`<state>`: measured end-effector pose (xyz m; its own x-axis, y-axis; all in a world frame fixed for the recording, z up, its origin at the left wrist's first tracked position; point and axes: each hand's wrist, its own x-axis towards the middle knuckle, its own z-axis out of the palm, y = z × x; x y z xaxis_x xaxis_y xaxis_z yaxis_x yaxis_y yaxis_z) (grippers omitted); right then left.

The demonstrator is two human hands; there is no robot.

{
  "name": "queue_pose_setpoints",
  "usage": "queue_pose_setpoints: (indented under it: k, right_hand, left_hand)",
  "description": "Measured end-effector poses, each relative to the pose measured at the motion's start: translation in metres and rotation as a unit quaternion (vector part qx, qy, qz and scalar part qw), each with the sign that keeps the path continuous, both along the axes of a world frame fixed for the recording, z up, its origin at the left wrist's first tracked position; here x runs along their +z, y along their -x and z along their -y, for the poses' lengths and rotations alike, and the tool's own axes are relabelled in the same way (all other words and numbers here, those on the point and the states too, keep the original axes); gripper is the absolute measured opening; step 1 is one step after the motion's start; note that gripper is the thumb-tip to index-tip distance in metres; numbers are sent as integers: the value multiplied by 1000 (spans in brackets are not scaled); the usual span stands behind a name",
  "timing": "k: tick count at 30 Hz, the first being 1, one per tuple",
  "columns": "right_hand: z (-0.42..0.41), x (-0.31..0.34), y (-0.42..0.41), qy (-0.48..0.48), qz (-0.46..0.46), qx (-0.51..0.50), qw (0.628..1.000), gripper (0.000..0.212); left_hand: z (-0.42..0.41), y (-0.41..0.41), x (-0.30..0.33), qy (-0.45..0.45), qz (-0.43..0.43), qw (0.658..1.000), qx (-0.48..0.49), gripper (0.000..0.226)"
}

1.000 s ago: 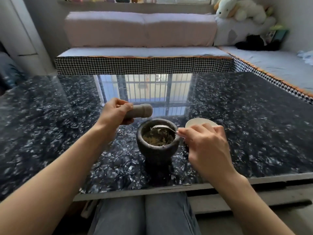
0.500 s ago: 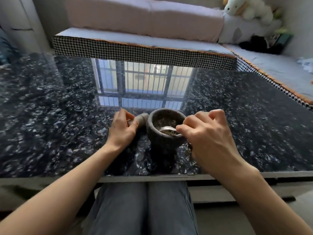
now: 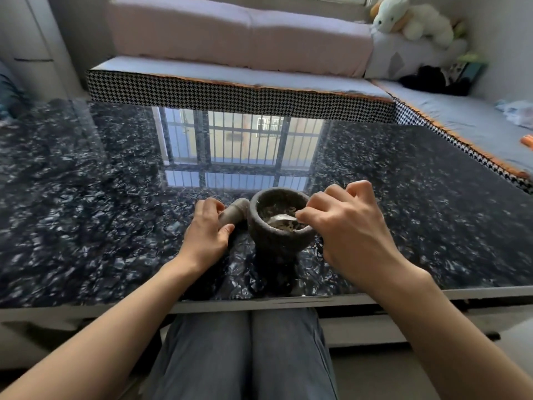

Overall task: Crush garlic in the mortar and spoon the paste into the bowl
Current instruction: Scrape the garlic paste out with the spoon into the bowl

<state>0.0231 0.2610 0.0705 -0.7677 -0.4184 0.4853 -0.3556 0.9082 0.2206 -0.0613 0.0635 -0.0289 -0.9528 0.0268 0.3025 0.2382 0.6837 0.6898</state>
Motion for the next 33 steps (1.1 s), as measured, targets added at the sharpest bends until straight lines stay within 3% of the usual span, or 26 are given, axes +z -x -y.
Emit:
queue_pose_setpoints:
  k: [2, 4, 6, 8, 10, 13, 21, 24, 29, 33]
  right_hand:
    - [-8, 2, -5, -5, -1, 2, 1000, 28]
    - [-16, 2, -6, 2, 7, -6, 1000, 30]
    - [-24, 1, -3, 25, 11, -18, 999, 34]
    - [-25, 1, 2, 46, 4, -43, 998, 32]
    - [-22, 1, 10, 67, -9, -68, 995, 29]
    - [-10, -1, 21, 85, -11, -86, 993, 26]
    - [-9, 4, 2, 11, 49, -12, 999, 31]
    - [-12, 13, -6, 19, 64, -54, 996, 26]
    - [8, 21, -15, 33, -26, -96, 994, 7]
    - [28, 19, -32, 12, -127, -48, 991, 35]
  left_hand:
    - [-2, -6, 5, -21, -28, 999, -7, 37]
    - [-6, -17, 18, -152, -20, 985, -82, 49]
    - [-8, -28, 36, -285, 60, 931, -220, 62]
    - [-8, -30, 43, -266, 130, 908, -295, 85]
    - [-11, -26, 45, -186, 151, 922, -304, 116]
    - [-20, -19, 43, -138, 146, 935, -292, 137]
    - [-34, -23, 25, -209, 10, 940, -270, 125]
    - [-37, -33, 24, -199, -24, 944, -261, 127]
    - [-51, -48, 28, -146, -68, 964, -211, 128]
    - [-57, -52, 34, -104, -61, 979, -165, 122]
